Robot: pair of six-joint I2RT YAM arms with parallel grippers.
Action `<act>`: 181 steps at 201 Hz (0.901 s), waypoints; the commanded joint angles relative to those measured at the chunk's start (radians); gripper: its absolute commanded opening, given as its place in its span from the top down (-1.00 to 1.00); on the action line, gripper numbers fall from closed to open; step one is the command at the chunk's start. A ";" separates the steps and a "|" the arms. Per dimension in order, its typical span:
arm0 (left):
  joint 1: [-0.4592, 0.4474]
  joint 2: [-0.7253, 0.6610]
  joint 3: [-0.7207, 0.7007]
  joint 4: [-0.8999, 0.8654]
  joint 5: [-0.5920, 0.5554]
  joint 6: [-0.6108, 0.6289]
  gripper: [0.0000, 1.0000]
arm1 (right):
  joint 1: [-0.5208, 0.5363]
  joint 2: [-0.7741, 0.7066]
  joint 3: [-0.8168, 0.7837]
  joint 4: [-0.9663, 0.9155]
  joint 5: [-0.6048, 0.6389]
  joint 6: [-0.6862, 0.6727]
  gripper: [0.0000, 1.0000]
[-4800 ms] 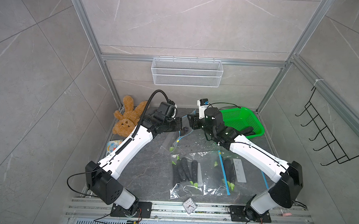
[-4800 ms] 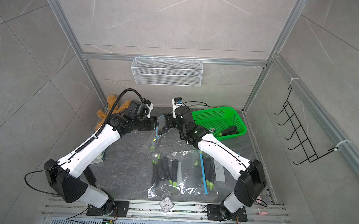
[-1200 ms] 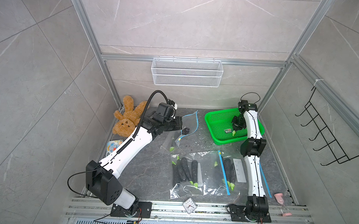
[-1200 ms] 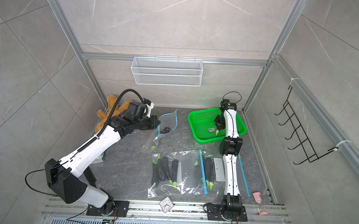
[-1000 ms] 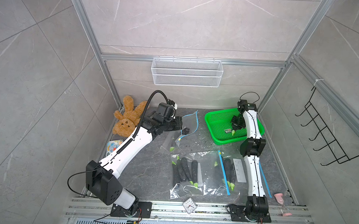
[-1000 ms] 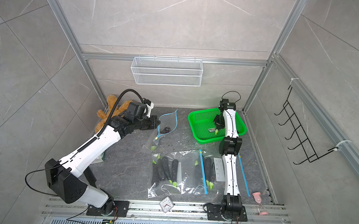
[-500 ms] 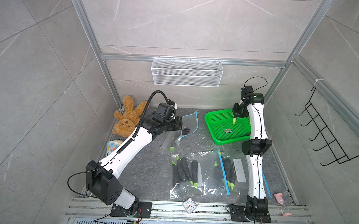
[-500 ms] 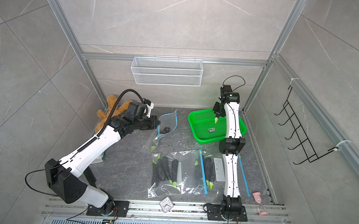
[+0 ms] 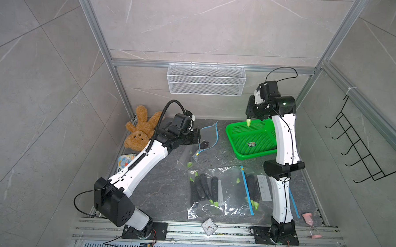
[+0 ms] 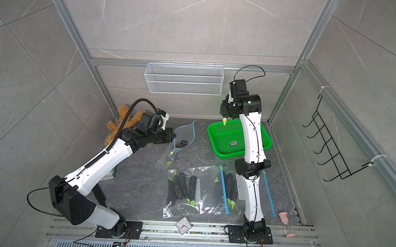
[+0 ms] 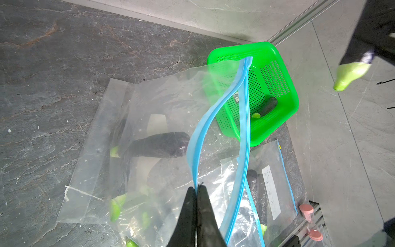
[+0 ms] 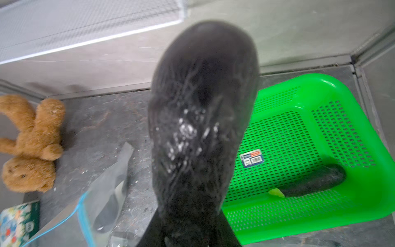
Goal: Place the eggplant in a zip-top bag and seal the zipper
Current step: Place the eggplant in the zipper food storage bag.
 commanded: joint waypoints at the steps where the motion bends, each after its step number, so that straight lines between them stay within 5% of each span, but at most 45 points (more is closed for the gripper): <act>1: 0.005 -0.045 0.031 -0.010 -0.016 0.001 1.00 | 0.090 -0.069 0.055 0.021 -0.004 -0.002 0.82; 57: 0.005 -0.018 0.078 -0.026 -0.019 -0.024 1.00 | 0.302 -0.030 0.055 0.146 -0.021 0.066 0.83; 181: 0.049 -0.077 0.109 0.035 -0.029 -0.106 1.00 | 0.390 0.008 0.055 0.221 -0.026 0.109 0.86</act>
